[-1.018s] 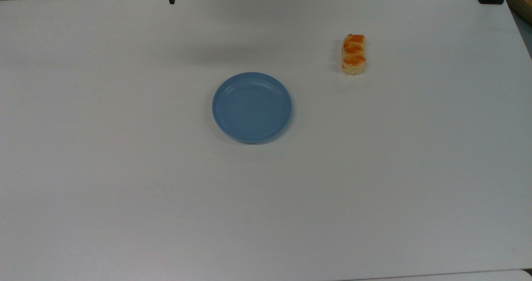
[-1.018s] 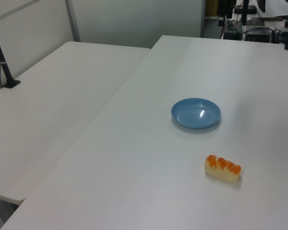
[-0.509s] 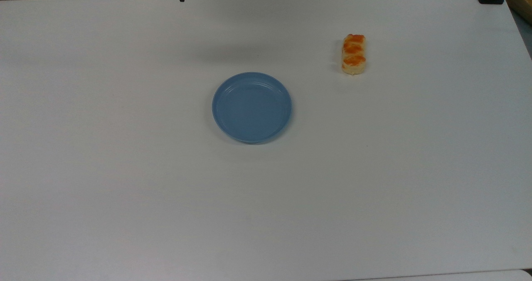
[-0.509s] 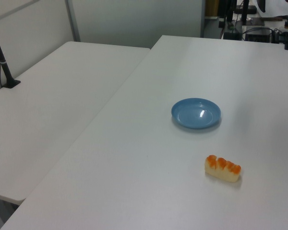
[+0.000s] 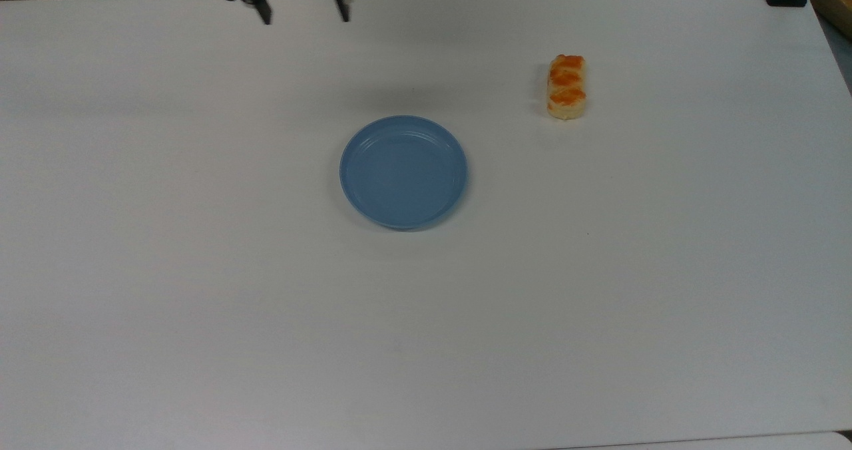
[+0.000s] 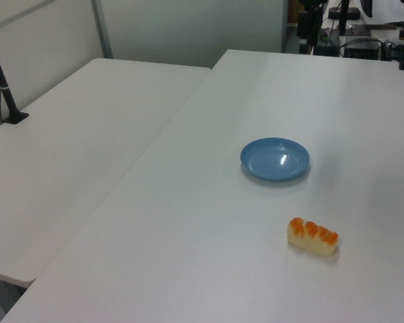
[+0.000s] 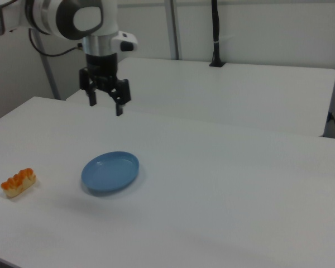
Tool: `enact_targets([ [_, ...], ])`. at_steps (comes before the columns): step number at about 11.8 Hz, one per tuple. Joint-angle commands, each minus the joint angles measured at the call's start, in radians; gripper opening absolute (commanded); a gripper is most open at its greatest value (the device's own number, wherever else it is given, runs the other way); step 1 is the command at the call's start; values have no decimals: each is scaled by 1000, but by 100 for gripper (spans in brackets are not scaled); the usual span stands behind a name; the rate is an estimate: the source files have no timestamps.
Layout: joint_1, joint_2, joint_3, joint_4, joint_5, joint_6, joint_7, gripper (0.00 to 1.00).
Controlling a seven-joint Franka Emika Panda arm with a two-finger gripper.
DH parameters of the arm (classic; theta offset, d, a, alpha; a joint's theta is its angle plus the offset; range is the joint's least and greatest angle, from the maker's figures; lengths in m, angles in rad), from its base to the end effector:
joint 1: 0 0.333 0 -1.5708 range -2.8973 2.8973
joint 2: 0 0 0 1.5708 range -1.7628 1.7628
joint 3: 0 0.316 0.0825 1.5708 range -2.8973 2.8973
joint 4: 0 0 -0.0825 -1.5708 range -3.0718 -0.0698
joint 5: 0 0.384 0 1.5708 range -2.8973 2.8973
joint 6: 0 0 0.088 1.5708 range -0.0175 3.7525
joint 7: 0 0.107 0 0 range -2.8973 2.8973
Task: Put the bread on a plate
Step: 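Move the open gripper over the glazed bread roll and lower it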
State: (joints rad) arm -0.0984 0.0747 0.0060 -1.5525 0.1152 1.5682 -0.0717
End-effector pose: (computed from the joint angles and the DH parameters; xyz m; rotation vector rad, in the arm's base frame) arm 0.5741 -0.0409 0.5914 -3.0204 0.0360 0.0745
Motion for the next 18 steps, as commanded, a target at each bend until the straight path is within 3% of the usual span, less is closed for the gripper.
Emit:
enact_targets([
  [1,190,-4,-3,-17,18,-34,122,100],
  [4,368,5,-3,-89,20,28,296,100],
  [9,604,19,-3,-300,17,290,542,100],
  [13,690,120,-4,-331,5,427,668,100],
  [18,730,229,-8,-351,-29,489,671,100],
])
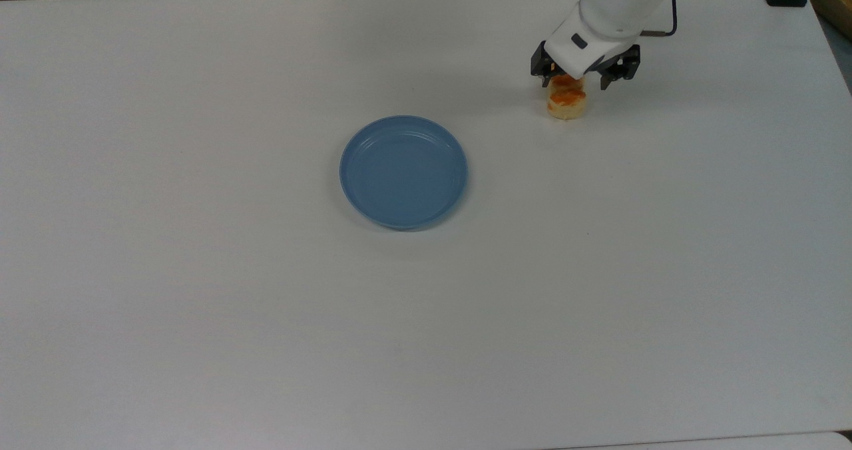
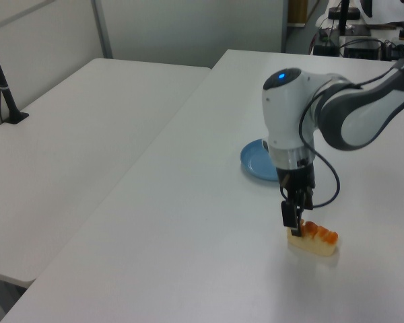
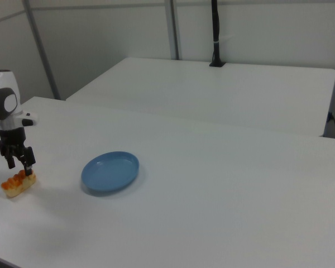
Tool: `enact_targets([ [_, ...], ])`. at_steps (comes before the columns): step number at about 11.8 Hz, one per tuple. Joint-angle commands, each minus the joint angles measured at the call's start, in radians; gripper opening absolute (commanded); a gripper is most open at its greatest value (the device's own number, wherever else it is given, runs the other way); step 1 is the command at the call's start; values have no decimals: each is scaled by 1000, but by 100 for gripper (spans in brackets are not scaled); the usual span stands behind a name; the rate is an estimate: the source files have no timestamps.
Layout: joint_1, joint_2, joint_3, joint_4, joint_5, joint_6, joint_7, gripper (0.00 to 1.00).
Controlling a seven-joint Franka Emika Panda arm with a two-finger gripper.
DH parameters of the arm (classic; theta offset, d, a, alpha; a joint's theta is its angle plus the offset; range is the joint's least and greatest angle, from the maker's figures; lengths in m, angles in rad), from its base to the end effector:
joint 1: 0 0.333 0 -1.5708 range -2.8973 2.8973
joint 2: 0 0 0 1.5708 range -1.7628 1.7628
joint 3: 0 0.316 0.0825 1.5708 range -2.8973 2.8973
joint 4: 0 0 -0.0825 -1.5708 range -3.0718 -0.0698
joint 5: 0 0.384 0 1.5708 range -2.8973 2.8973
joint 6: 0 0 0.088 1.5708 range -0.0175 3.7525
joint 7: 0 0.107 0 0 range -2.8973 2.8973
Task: Put the bread on a plate
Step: 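Close the gripper around the glazed bread roll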
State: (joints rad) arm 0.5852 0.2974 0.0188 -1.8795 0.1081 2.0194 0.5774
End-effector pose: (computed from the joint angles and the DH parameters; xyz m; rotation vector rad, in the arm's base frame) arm 0.4942 0.3480 0.3409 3.1224 -0.0444 -0.2911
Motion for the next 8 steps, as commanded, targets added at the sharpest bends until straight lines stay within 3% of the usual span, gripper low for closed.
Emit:
enact_targets([
  [1,51,19,-20,-33,-22,56,27,100],
  [2,70,34,-20,-38,-31,65,36,100],
  [3,82,42,-20,-38,-34,67,36,89],
  [6,81,46,-20,-52,-68,65,26,39],
  [7,76,39,-20,-53,-76,58,19,31],
  [8,68,20,-20,-53,-76,45,6,31],
])
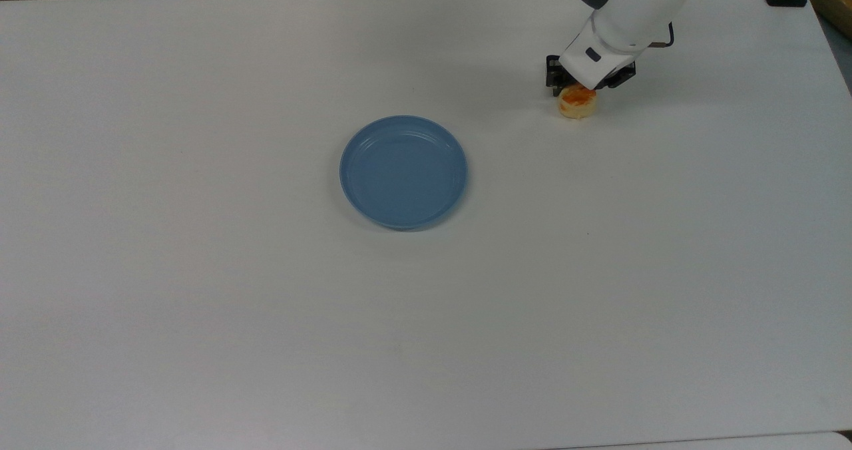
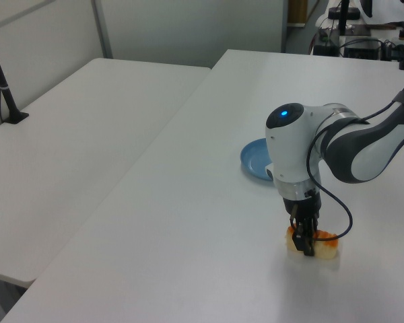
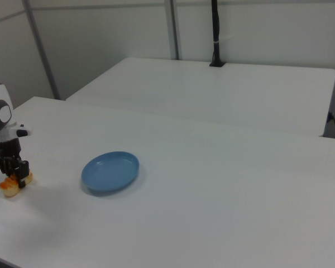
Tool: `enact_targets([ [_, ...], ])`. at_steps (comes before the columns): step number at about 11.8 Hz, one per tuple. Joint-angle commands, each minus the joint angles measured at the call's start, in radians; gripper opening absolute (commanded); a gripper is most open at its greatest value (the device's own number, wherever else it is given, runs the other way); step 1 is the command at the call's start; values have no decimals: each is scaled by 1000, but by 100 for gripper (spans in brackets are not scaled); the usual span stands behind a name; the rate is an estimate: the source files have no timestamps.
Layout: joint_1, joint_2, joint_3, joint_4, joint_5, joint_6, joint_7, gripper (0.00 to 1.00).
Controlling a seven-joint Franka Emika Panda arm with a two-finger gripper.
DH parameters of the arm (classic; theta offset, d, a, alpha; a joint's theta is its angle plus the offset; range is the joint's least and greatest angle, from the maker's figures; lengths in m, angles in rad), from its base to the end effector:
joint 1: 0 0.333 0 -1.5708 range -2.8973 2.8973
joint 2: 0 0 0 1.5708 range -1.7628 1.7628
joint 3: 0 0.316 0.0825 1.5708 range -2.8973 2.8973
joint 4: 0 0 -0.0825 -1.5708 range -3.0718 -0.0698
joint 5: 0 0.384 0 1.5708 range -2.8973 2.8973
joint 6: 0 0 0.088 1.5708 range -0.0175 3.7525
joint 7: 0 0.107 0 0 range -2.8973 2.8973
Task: Put the bread on a plate
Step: 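Close the gripper around the glazed bread roll, then lift the bread roll and carry it over the blue plate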
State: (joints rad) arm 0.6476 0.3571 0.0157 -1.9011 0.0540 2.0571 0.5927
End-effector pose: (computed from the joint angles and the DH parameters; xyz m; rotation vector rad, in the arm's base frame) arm 0.4727 0.3725 0.2980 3.0497 0.0612 -0.2946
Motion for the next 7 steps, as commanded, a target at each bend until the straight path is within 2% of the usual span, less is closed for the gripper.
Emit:
enact_targets([
  [1,-12,-64,-22,-26,-22,-23,-26,31],
  [4,-149,-118,-25,20,-22,-116,-128,32],
  [7,-322,-106,-25,80,-23,-130,-229,36],
])
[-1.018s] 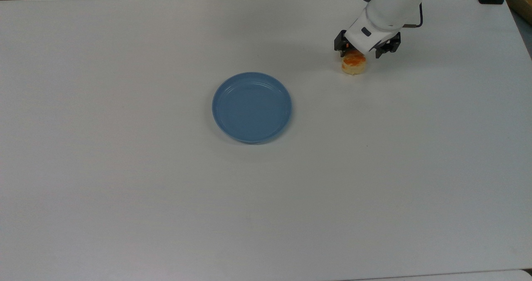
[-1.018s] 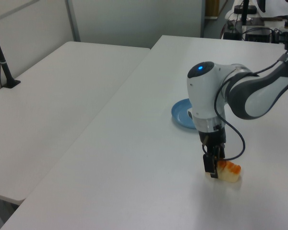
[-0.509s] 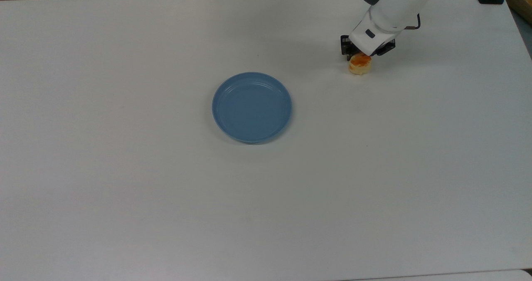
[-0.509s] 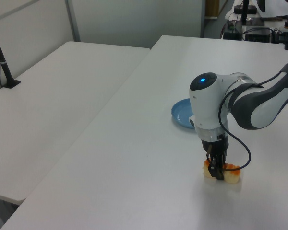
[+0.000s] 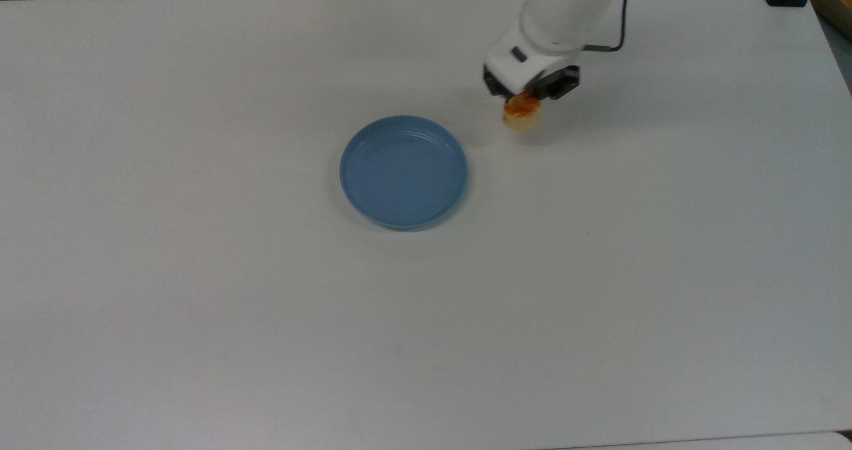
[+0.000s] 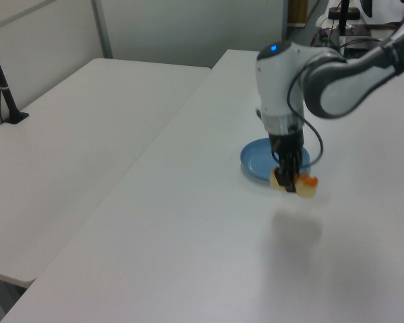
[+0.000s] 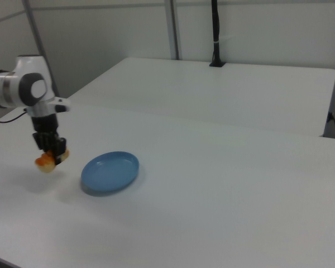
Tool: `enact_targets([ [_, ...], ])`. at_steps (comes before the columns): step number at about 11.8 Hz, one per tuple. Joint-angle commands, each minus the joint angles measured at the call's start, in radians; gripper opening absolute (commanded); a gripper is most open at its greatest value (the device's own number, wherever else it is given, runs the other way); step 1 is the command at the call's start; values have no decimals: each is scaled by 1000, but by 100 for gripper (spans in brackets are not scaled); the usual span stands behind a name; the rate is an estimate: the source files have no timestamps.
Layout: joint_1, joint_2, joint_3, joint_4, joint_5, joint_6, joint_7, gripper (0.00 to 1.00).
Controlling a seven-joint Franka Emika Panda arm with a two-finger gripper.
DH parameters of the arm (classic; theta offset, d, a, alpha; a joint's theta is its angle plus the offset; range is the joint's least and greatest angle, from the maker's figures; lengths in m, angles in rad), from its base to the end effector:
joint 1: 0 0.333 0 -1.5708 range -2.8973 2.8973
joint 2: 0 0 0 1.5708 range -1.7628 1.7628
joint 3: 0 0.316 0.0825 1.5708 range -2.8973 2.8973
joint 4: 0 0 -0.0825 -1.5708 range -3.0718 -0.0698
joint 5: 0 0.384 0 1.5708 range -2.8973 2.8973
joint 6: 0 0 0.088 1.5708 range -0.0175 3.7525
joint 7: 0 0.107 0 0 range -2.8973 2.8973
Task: Put the bread on a plate
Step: 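Lift the bread roll and carry it over the blue plate, then lower the bread roll onto the blue plate and open the gripper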
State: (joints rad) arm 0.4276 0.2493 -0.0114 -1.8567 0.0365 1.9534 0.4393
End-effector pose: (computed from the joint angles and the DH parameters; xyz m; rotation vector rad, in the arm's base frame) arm 0.5486 0.2455 0.3749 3.0961 -0.0607 -0.2346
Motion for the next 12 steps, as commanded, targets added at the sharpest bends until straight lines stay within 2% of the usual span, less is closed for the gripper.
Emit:
enact_targets([
  [1,-148,16,1,51,-6,-21,-108,36],
  [4,-268,115,1,151,-10,-13,-145,41],
  [8,-293,169,1,162,-52,22,-142,47],
  [9,-293,168,1,160,-52,22,-140,57],
  [10,-297,168,1,160,-50,22,-134,81],
  [11,-300,168,1,159,-49,22,-129,100],
  [12,-302,168,-1,160,-49,22,-129,100],
])
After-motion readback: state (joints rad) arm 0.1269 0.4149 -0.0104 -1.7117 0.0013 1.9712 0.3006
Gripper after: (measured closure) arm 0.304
